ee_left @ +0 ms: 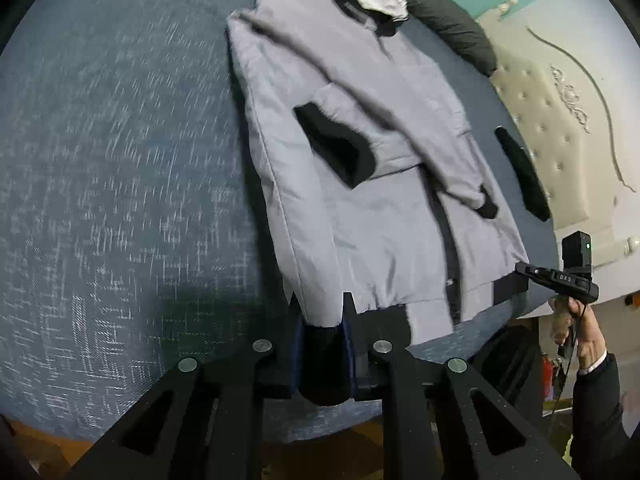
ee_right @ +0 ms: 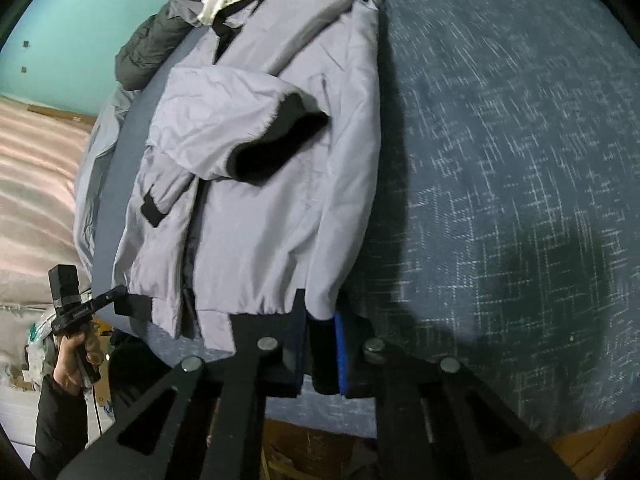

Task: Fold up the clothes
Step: 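Lift the hem band with both tools and fold it toward the collar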

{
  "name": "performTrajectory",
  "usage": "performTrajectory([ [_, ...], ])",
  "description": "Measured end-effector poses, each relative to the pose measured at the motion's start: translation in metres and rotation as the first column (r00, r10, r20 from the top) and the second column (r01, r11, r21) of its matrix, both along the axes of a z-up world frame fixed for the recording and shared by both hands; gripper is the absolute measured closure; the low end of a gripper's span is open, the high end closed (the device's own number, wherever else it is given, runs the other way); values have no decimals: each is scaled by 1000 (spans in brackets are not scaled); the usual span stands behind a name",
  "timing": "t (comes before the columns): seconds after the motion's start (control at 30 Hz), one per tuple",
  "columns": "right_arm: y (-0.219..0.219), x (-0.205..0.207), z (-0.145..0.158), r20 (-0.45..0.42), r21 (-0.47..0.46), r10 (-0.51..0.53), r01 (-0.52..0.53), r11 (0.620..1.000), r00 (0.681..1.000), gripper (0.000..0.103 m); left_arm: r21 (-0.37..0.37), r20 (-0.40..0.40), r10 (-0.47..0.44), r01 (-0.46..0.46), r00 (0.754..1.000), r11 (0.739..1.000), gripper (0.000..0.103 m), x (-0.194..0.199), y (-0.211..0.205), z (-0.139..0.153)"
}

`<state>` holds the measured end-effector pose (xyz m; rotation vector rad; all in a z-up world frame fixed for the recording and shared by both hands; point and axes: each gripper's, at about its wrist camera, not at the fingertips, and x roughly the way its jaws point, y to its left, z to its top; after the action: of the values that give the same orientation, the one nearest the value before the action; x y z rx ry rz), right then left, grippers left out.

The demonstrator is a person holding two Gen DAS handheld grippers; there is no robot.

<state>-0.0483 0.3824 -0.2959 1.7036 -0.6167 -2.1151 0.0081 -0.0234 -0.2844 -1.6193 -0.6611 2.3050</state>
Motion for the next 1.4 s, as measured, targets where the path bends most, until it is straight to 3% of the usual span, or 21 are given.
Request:
performTrajectory([
  [0.4, -8, 7, 79, -150, -76, 26, -38, 996, 988, 94, 3, -149, -41, 42, 988, 999, 88, 13, -1, 73],
  [0.73, -8, 15, 128, -244, -98, 44, -70, 993, 969, 94, -45, -234, -111, 103, 966, 994, 88, 40, -5, 124],
  [1.1, -8, 27, 182, -341, -97, 92, -133, 986, 936, 94, -47, -310, -128, 120, 942, 992, 88, 51, 2, 155],
  [1.4, 0, 36, 188, -356, -93, 100, -142, 985, 929, 94, -41, -329, -124, 117, 936, 992, 88, 42, -9, 165],
])
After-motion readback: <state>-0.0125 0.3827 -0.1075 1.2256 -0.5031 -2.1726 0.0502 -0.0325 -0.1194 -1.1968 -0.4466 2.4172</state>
